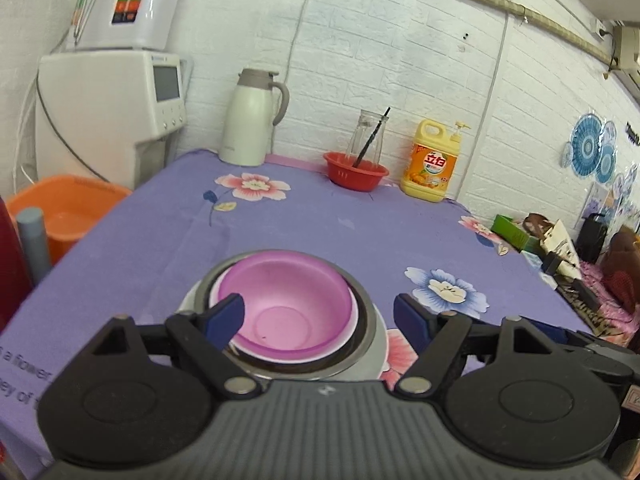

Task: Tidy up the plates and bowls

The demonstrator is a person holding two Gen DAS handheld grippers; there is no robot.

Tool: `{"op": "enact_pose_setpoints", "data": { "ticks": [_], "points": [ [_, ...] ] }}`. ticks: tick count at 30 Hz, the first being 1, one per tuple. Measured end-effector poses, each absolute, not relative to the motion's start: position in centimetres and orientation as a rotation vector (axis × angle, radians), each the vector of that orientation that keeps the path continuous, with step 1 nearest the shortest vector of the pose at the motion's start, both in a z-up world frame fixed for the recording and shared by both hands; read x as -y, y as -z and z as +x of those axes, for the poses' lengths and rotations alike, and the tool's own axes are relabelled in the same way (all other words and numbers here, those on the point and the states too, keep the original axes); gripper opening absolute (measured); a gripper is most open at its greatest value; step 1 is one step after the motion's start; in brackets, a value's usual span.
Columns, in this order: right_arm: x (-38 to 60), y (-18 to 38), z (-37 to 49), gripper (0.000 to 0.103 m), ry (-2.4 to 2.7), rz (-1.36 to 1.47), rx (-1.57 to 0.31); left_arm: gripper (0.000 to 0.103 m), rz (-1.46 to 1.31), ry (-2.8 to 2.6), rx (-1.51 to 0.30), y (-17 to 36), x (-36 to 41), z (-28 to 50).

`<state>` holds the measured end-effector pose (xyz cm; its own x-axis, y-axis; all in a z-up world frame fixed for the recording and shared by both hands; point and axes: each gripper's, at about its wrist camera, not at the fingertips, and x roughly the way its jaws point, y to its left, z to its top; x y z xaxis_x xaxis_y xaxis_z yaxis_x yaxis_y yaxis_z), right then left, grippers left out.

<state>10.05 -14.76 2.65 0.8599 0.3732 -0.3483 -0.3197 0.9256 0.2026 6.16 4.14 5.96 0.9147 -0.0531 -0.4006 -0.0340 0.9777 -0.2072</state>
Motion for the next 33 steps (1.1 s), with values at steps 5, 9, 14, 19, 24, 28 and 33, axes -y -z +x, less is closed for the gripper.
{"op": "enact_pose_setpoints", "data": {
  "ticks": [5, 9, 14, 19, 24, 28, 33],
  "points": [
    [15.8, -0.5, 8.6, 0.103, -0.303, 0.209, -0.452, 0.077, -0.187, 0.008, -0.440, -4.5, -3.4, 4.6],
    [16.6, 0.7, 6.6, 0.103, -0.218, 0.251, -0.527, 0.077, -0.130, 0.011, -0.470, -3.1, -2.1, 2.9],
    [17.7, 1.6, 3.1, 0.103, -0.175, 0.296, -0.554, 0.077, -0.104, 0.044, -0.462, -2.2, -1.2, 0.2],
    [18.3, 1.5, 0.7, 0.103, -0.194, 0.344, -0.543, 0.077, -0.072, 0.044, -0.448, -1.9, -0.6, -1.3],
    [17.7, 0.9, 0.2, 0.103, -0.213, 0.312, -0.526, 0.077, -0.077, 0.027, -0.448, -1.6, -0.8, -1.3],
    [17.2, 0.9, -0.2, 0.103, -0.217, 0.279, -0.522, 0.077, -0.091, 0.033, -0.449, -1.6, -1.2, -1.5],
    [16.9, 1.1, -0.3, 0.103, -0.236, 0.270, -0.528, 0.077, -0.107, 0.021, -0.444, -1.8, -1.4, -1.6]
  ]
}}
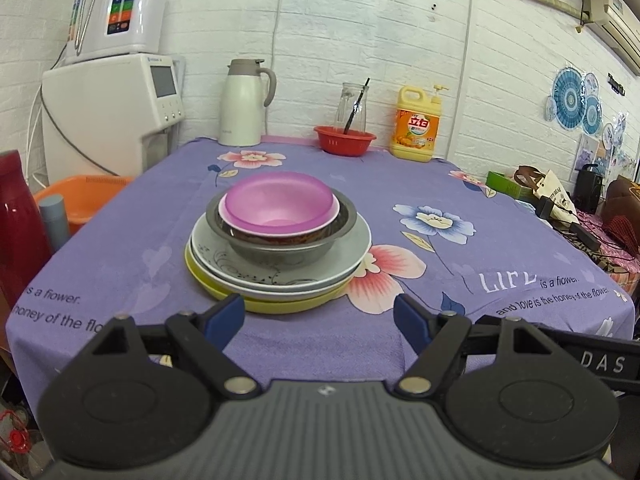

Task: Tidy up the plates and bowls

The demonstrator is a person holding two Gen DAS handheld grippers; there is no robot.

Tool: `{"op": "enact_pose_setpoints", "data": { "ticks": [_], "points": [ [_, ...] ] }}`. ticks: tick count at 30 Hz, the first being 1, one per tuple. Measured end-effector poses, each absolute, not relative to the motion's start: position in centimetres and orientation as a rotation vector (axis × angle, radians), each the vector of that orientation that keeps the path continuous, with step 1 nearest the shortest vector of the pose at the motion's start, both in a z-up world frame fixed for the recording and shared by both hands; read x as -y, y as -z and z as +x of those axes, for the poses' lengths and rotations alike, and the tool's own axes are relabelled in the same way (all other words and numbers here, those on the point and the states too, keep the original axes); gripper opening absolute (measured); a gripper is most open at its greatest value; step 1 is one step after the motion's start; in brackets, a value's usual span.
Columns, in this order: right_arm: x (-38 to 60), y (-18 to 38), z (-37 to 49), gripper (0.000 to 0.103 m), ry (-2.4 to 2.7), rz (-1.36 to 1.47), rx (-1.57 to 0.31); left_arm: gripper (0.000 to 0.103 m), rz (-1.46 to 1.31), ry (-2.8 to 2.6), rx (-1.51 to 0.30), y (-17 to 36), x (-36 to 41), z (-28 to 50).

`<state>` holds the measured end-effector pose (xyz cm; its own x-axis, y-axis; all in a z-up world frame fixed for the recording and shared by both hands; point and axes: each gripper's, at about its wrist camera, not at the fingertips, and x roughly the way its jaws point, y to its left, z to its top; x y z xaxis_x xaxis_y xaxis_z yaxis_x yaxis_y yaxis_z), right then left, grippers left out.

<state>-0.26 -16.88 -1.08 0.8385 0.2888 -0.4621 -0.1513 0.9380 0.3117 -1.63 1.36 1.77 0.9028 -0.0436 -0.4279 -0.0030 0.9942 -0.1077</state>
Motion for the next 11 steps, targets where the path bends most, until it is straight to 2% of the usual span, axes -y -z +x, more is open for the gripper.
{"op": "enact_pose_setpoints", "data": {
  "ticks": [11],
  "points": [
    [16.30, 0.97, -0.70, 0.103, -0.230, 0.244, -0.511, 0.077, -0.134, -0.011, -0.392, -2.15, -1.82, -2.42]
  ]
}}
